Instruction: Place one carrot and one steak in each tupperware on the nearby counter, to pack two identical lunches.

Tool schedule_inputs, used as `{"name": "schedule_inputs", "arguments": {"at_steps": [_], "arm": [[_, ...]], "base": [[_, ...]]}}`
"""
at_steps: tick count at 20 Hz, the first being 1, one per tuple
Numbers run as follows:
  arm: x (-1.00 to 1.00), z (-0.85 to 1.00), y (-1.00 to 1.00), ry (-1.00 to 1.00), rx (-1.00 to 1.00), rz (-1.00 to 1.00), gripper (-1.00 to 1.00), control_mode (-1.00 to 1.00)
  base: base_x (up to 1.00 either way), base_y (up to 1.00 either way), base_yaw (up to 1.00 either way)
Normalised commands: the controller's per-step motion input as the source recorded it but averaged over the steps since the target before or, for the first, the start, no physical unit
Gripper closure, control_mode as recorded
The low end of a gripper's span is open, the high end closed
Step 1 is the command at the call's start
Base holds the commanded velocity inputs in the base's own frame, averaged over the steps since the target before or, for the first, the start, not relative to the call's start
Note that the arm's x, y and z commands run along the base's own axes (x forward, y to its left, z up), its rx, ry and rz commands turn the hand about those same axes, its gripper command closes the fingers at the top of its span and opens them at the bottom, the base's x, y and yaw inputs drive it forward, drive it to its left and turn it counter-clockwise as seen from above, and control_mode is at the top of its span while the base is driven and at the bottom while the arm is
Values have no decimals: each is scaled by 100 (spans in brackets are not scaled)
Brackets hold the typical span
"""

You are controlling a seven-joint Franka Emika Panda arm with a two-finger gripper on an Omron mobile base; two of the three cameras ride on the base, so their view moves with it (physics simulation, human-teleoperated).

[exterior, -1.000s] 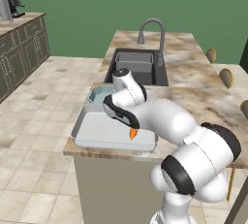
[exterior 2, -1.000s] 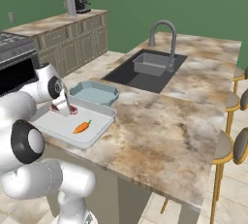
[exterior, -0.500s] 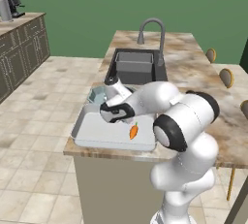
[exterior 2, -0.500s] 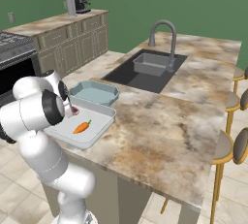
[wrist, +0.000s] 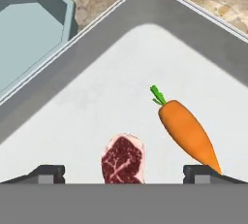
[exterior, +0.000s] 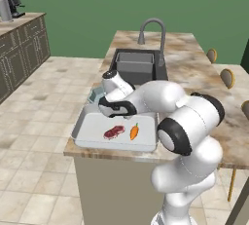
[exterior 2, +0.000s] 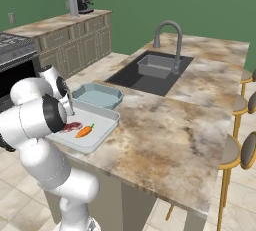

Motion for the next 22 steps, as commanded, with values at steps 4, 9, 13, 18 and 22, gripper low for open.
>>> {"name": "schedule_inputs", "arguments": {"at_steps": [4,9,13,18,22], "arm": [[-92,59,-52,-4,6,0,-100,-100],[-100,35,-75,-13,8,0,-100,-100],[-100,27,-79,-18,9,1,-100,-100],[-60,1,-41,-12,8,3,-100,100],[0,0,0,0,0,0,-100,100]], "base": [[0,0,0],[0,0,0],[0,0,0],[-40,-25,4],[-100,-30,40]]}}
